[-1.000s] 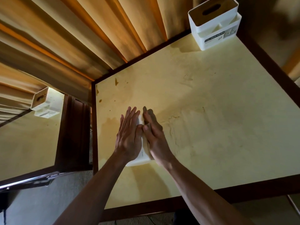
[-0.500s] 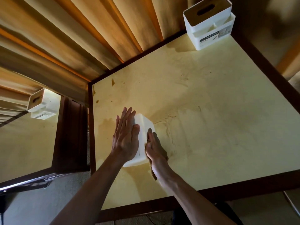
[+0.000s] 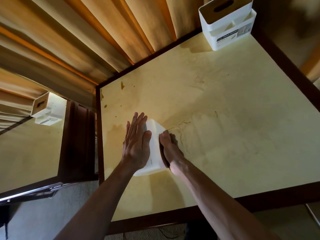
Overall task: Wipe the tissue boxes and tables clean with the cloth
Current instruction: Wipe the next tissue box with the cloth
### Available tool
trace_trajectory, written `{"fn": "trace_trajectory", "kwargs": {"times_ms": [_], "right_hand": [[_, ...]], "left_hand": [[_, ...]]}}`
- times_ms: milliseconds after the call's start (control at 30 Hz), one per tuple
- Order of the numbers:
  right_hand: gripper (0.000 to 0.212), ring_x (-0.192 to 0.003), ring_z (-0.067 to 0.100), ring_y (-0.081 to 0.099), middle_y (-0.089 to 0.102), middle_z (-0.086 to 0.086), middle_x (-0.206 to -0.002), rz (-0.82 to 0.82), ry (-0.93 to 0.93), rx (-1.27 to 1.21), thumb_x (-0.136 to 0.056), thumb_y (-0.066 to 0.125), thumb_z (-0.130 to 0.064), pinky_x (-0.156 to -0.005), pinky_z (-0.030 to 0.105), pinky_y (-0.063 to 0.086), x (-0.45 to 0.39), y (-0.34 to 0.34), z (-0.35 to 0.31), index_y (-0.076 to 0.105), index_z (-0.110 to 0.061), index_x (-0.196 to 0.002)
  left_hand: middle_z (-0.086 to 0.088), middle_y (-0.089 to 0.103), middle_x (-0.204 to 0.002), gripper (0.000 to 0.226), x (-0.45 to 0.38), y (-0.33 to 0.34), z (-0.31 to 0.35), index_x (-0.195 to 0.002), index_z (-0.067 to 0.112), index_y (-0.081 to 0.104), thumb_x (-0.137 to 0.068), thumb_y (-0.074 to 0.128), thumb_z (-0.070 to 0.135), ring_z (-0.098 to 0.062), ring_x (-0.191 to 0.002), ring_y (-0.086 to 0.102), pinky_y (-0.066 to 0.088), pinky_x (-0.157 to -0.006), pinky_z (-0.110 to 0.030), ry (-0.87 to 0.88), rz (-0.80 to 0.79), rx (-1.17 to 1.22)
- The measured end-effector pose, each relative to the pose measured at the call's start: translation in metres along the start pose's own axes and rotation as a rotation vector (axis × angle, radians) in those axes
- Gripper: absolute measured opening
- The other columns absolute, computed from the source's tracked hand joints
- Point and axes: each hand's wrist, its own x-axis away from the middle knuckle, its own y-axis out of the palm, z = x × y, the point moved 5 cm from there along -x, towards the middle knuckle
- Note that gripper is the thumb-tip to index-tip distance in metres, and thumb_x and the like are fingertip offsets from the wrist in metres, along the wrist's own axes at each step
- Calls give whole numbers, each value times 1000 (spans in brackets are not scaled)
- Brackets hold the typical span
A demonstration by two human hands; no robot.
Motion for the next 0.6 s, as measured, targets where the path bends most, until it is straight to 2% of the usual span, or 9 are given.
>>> {"fn": "trace_trajectory", "kwargs": {"times_ms": [67, 100, 133, 167, 233, 300, 400, 500, 600], "right_hand": [[46, -106, 17, 57, 56, -11, -116, 11, -129, 77, -84, 30, -73, -98, 48, 47, 0, -2, -20, 50, -41, -110], [44, -107, 15, 56, 57, -10, -116, -2, -204, 92, -91, 30, -65, -100, 45, 45, 1, -1, -29, 52, -39, -119], [50, -118, 13, 51, 54, -7, -127, -44, -271, 85, -97, 30, -58, -107, 41, 40, 3, 3, -36, 46, -33, -137], [57, -134, 12, 40, 43, -4, -146, -91, -331, 73, -100, 28, -54, -115, 38, 31, 6, 8, -43, 32, -26, -150], [62, -148, 6, 16, 20, -8, -161, -112, -452, 70, -100, 25, -51, -122, 41, 17, 14, 12, -48, 18, -25, -155], [56, -148, -1, 7, 16, -10, -162, -119, -530, 63, -102, 27, -41, -123, 41, 11, 21, 13, -48, 21, -24, -155], [51, -146, -6, 3, 15, -17, -161, -236, -588, -56, -105, 35, -29, -124, 38, 8, 40, 11, -43, 23, -24, -154], [52, -145, -9, 3, 13, -31, -156, -393, -536, -186, -105, 39, -20, -123, 34, 8, 60, 11, -32, 22, -27, -153], [53, -146, -6, 1, 7, -26, -159, -397, -554, -164, -105, 36, -16, -121, 25, 7, 73, 6, -21, 16, -21, -154]], "left_hand": [[-5, 37, -157, 57, -1, -1, 0, -146, 5, 44, -100, 25, 34, -12, -152, 16, -2, -123, -23, -4, 22, 56], [-3, 37, -156, 57, -2, -2, 0, -146, 5, 45, -100, 26, 34, -10, -151, 16, -1, -123, -22, -11, 25, 79], [-1, 37, -155, 57, -2, -2, -1, -145, 6, 46, -100, 26, 34, -9, -151, 16, -1, -123, -23, -18, 26, 100], [0, 37, -155, 57, -2, -1, -2, -145, 6, 47, -100, 27, 34, -10, -151, 16, 1, -124, -26, -22, 28, 119], [-1, 38, -155, 56, -2, -1, -3, -144, 6, 48, -100, 27, 34, -13, -152, 17, 4, -125, -34, -27, 32, 150], [-2, 38, -156, 57, -2, 1, -5, -144, 7, 48, -100, 26, 35, -12, -153, 16, 6, -126, -37, -40, 24, 175], [-3, 40, -156, 56, -2, 0, -5, -143, 7, 49, -99, 26, 33, -11, -152, 15, 8, -126, -42, -57, 29, 212], [-3, 42, -154, 52, -2, -1, -6, -142, 7, 49, -100, 29, 30, -14, -152, 18, 14, -124, -52, -32, 51, 206], [-1, 42, -153, 51, -2, 1, -9, -143, 7, 49, -101, 30, 30, -15, -152, 20, 19, -121, -57, -23, 56, 182]]}}
